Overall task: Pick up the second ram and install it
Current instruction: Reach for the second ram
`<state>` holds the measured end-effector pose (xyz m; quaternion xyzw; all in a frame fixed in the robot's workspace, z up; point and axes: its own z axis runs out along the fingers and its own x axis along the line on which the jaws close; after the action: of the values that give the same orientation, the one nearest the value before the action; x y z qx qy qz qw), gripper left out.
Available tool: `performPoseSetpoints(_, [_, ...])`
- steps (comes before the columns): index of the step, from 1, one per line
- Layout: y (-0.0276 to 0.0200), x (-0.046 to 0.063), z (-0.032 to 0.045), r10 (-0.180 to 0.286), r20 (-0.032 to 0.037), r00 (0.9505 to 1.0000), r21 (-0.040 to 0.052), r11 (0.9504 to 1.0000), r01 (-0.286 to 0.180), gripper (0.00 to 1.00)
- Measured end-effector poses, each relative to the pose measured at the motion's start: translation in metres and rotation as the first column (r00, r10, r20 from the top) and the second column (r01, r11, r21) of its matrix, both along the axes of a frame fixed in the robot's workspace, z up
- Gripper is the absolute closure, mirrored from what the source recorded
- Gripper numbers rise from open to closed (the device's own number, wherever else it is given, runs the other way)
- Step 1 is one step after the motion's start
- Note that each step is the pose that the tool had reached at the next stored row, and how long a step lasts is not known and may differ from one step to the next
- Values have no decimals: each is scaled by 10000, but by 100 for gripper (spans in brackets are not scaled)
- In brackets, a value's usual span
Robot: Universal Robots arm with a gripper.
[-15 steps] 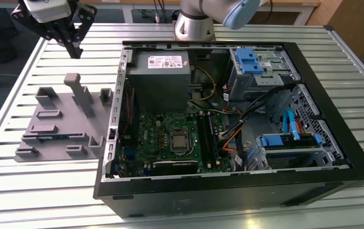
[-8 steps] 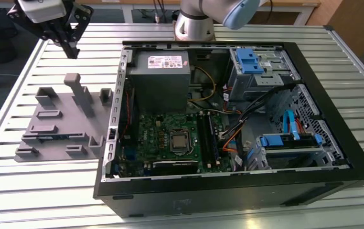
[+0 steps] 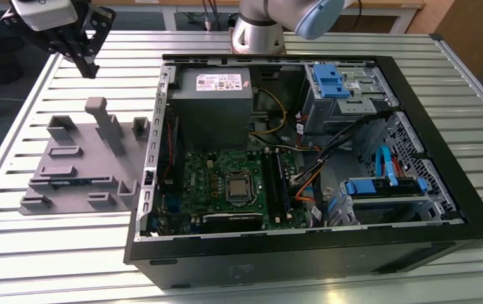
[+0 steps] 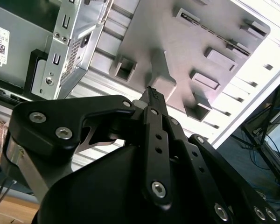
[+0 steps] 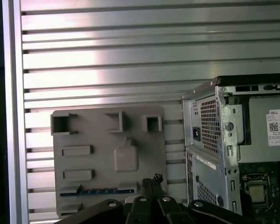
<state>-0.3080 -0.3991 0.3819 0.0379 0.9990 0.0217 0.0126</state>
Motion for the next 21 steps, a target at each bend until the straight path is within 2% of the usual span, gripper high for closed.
performPoseSetpoints(5, [-23,-70,-2,1,-1,10000,-1,10000,-1,89])
performPoseSetpoints(8, [-85,-95,-4,-1,-1,10000,0,10000,1,89])
performPoseSetpoints(14, [-256,-130,-7,13,-1,10000,0,10000,-13,89])
performPoseSetpoints(21, [-325,-218,-11,213,0,9998,0,9998,-213,89])
